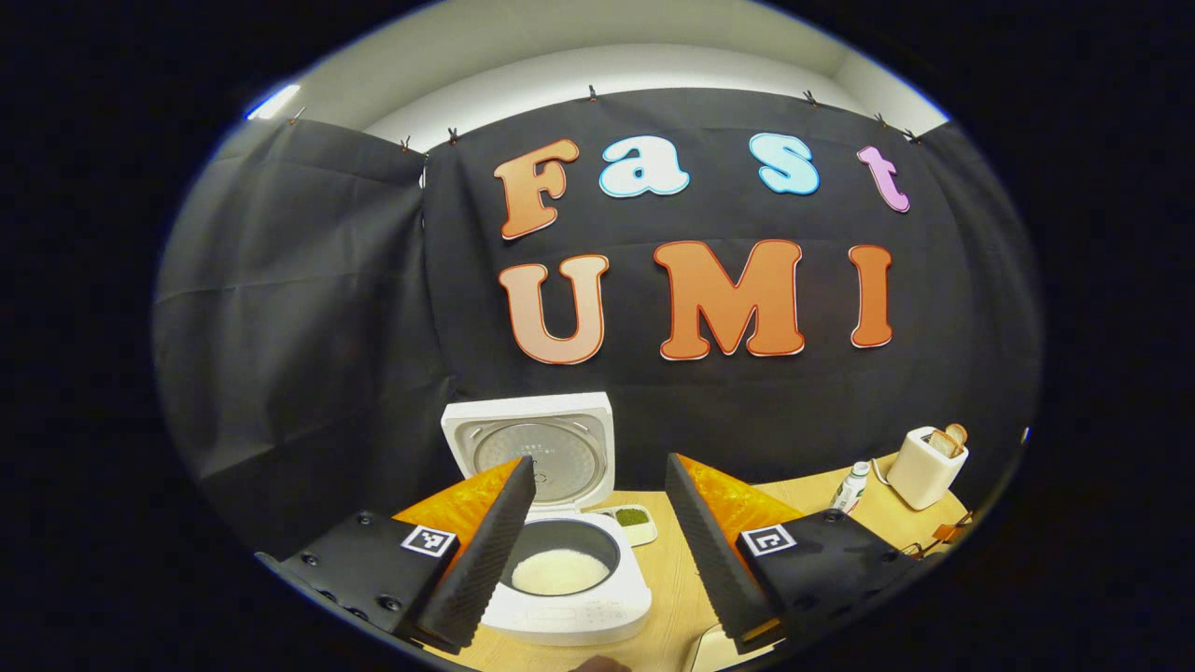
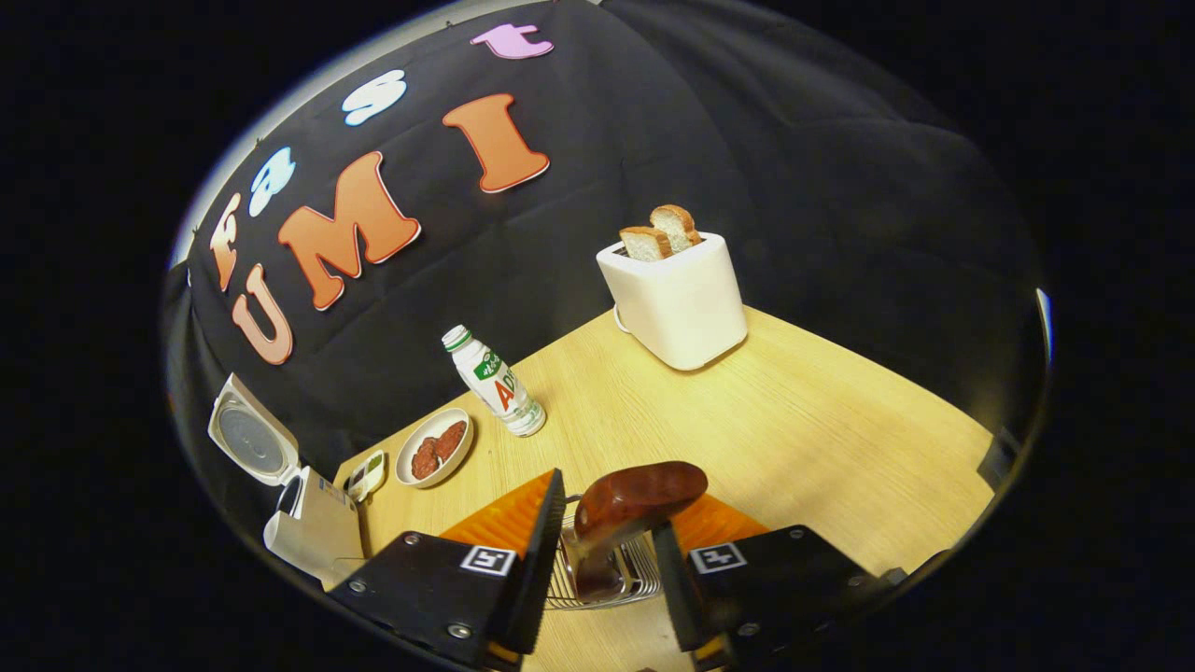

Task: Close the left gripper, press the button to open the rice cooker; take a wooden spoon from the chopstick holder with the right hand, scoop a spoonful of rice and pour it into the rice cooker, then put the wooden spoon back into the chopstick holder.

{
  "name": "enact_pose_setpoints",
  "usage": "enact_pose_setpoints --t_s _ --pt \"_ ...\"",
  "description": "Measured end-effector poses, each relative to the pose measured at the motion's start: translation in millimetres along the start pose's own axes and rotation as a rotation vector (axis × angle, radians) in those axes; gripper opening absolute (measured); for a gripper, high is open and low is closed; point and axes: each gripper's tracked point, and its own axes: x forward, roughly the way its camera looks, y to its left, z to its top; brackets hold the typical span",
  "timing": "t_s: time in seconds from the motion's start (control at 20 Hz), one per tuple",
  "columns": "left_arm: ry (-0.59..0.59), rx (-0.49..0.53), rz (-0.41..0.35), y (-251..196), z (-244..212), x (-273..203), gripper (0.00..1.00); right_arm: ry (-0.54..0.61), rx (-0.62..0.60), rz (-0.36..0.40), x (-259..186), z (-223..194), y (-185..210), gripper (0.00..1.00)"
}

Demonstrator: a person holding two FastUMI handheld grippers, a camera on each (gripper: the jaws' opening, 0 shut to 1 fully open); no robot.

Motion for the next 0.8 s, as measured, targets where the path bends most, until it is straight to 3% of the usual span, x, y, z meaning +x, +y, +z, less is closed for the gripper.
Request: enact_pose_setpoints --t_s 0.05,0.15,0.3,0.45,0.8 --pt "-0.003 0.008 -0.007 -4.8 4.4 -1.8 0.95 -0.025 0.011 0.012 2.1 1.7 2.4 0.41" --pt "-0.012 0.038 -0.03 -18.5 10.5 -1.4 0.95 -0.05 0.035 0.019 4.1 2.1 2.8 0.27" --pt "-0.02 0.062 -0.066 -35.0 16.4 -0.2 0.96 -0.036 0.067 0.037 12.1 2.0 8.0 0.22" --pt "-0.015 0.05 -0.095 -47.0 11.4 2.2 0.99 0.01 0.066 -0.001 25.3 -0.1 7.5 0.21" --pt "-0.001 -0.02 -0.1 -28.4 -3.9 6.3 0.99 -0.037 -0.017 -0.046 -1.0 24.8 24.9 0.17"
